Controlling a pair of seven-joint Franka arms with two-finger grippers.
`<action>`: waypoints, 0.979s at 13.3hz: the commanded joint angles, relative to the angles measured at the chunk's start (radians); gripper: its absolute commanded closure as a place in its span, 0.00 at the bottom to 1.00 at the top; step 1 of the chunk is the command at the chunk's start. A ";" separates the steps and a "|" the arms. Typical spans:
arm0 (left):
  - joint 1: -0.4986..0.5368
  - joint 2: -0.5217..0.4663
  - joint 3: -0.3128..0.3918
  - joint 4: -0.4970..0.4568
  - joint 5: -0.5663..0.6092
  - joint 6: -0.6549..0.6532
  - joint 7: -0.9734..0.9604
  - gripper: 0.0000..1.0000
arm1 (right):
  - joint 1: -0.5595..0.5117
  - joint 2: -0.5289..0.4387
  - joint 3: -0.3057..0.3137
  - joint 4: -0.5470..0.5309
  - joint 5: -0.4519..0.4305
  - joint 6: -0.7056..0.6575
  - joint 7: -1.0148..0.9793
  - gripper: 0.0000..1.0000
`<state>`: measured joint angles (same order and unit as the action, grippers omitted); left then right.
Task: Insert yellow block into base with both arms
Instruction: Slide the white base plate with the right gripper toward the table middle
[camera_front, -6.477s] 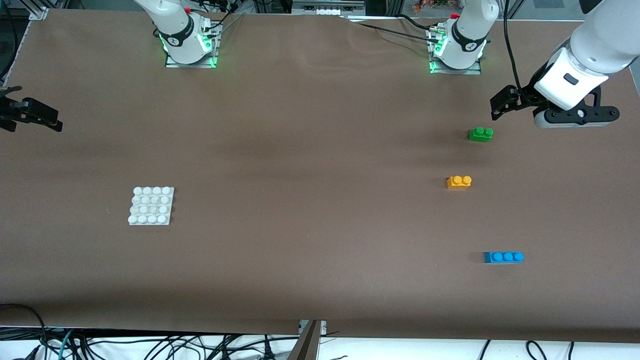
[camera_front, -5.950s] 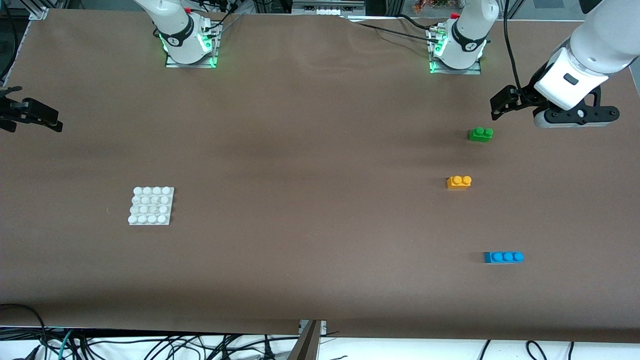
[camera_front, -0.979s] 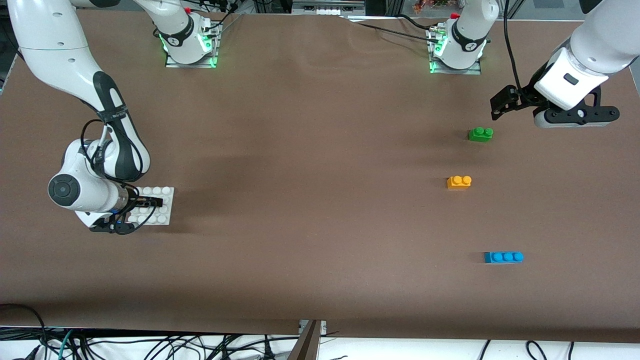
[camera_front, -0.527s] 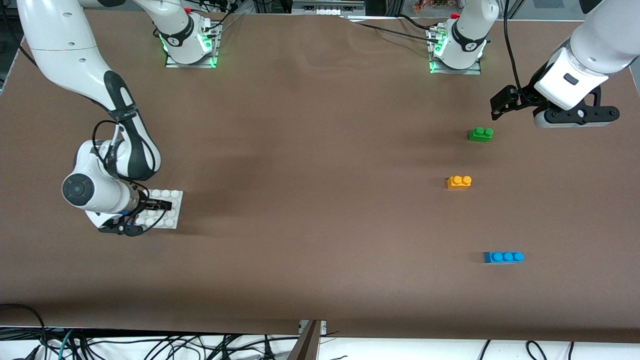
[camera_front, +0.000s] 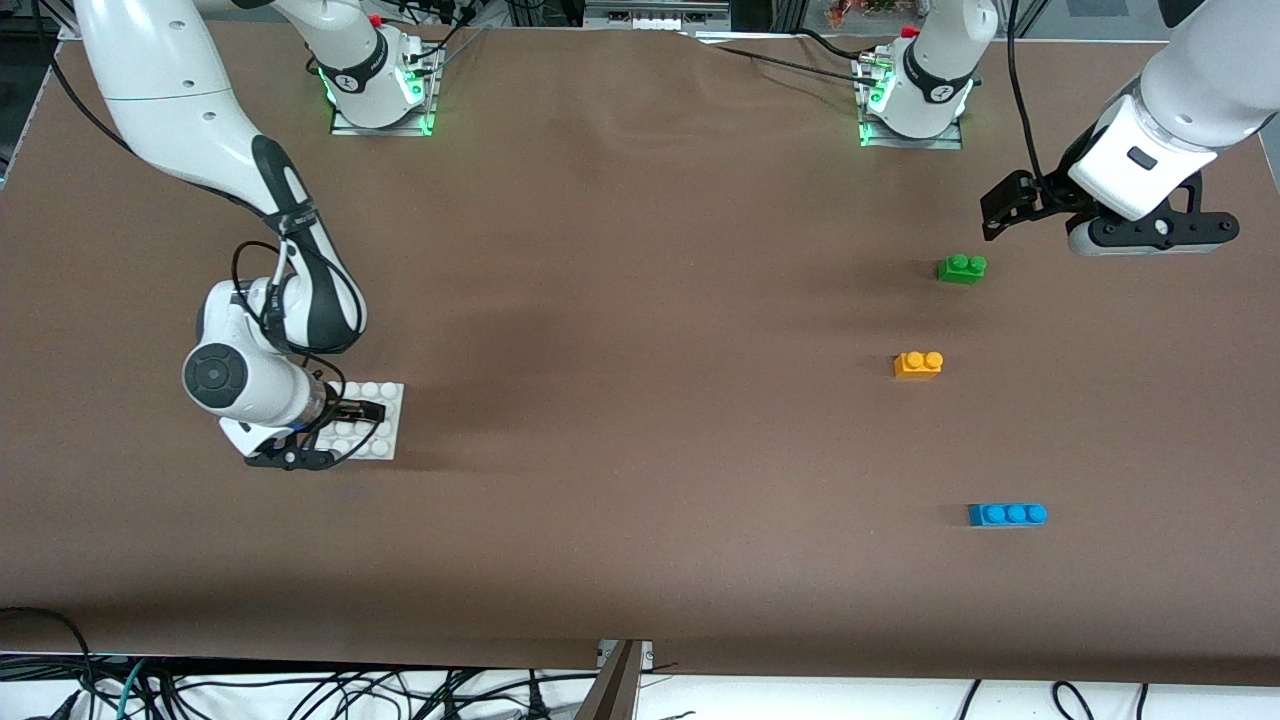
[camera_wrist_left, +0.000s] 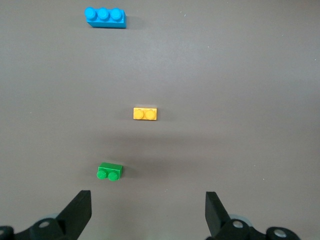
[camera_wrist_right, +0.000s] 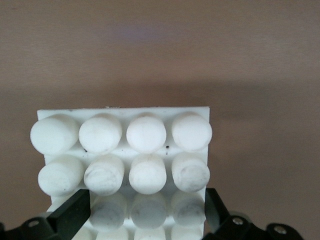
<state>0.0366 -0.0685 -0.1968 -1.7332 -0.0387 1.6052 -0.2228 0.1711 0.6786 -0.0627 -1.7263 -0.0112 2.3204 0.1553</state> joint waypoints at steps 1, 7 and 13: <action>-0.003 0.009 0.002 0.026 0.025 -0.025 0.010 0.00 | 0.056 0.038 0.008 0.005 0.030 0.051 0.065 0.00; -0.003 0.009 0.002 0.026 0.025 -0.027 0.010 0.00 | 0.198 0.082 0.008 0.016 0.030 0.141 0.217 0.00; -0.004 0.010 0.002 0.026 0.023 -0.027 0.010 0.00 | 0.364 0.134 0.008 0.109 0.028 0.151 0.423 0.00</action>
<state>0.0367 -0.0685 -0.1965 -1.7332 -0.0387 1.6015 -0.2228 0.4804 0.7246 -0.0622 -1.6739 -0.0103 2.4372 0.5103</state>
